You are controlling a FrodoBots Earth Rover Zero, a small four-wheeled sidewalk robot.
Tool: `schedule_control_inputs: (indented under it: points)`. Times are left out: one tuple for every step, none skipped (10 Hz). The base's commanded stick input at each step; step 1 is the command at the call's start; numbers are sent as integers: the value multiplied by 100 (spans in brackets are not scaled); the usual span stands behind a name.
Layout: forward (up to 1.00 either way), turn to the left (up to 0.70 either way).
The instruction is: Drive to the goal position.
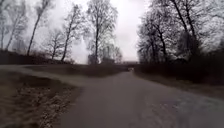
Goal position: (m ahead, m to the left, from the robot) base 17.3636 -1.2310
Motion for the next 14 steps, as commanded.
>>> schedule_control_inputs:
  points:
    - [70,4]
    - [70,0]
    - [70,0]
    - [70,0]
    - [70,0]
    - [70,0]
    - [70,0]
    - [70,0]
    - [70,0]
    - [70,0]
    - [70,0]
    - [70,0]
    - [70,0]
    - [70,0]
